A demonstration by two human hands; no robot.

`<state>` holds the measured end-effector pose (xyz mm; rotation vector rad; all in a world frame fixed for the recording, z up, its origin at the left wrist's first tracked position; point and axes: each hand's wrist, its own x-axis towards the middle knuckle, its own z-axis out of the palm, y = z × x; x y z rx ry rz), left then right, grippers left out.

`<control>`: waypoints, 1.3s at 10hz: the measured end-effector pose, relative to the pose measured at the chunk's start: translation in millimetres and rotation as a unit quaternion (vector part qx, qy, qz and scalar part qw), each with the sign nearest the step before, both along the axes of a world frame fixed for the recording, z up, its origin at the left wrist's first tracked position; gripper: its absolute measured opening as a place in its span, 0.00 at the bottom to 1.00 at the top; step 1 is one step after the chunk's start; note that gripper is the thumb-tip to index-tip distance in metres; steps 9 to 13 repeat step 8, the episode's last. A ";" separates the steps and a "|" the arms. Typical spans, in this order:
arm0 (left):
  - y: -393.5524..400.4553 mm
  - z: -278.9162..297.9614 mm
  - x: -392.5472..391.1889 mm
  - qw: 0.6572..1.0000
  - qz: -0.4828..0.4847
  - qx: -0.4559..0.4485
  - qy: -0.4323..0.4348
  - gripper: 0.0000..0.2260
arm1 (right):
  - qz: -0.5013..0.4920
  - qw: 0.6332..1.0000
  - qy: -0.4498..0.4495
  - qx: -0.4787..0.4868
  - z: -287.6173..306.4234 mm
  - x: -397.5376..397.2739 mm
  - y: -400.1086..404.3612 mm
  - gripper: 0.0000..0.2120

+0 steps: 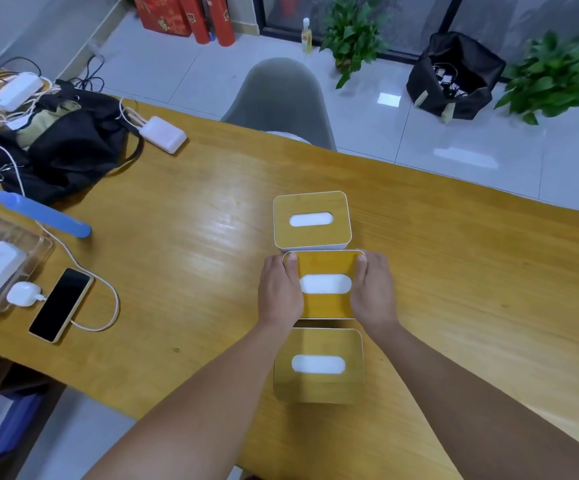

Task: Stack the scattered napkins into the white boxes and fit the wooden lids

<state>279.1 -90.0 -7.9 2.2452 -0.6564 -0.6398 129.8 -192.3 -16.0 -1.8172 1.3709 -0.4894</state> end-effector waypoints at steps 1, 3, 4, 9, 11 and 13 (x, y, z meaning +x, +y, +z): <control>0.5 3.8 1.2 0.999 0.002 -0.015 0.033 0.20 | 0.009 1.000 -0.022 0.006 2.3 -1.9 -0.7 0.19; -0.6 16.7 7.4 0.997 0.000 0.001 0.083 0.22 | 0.034 0.997 -0.046 0.044 11.5 -6.8 -2.9 0.16; -1.4 22.3 11.3 0.998 -0.017 -0.002 0.064 0.22 | 0.040 0.997 -0.021 0.061 15.3 -9.8 -4.1 0.14; 20.8 35.0 30.8 0.999 0.009 0.038 0.023 0.22 | 0.009 0.998 0.018 0.062 28.5 -33.3 -2.7 0.30; 20.8 35.0 30.8 0.999 0.009 0.038 0.023 0.22 | 0.009 0.998 0.018 0.062 28.5 -33.3 -2.7 0.30; 20.8 35.0 30.8 0.999 0.009 0.038 0.023 0.22 | 0.009 0.998 0.018 0.062 28.5 -33.3 -2.7 0.30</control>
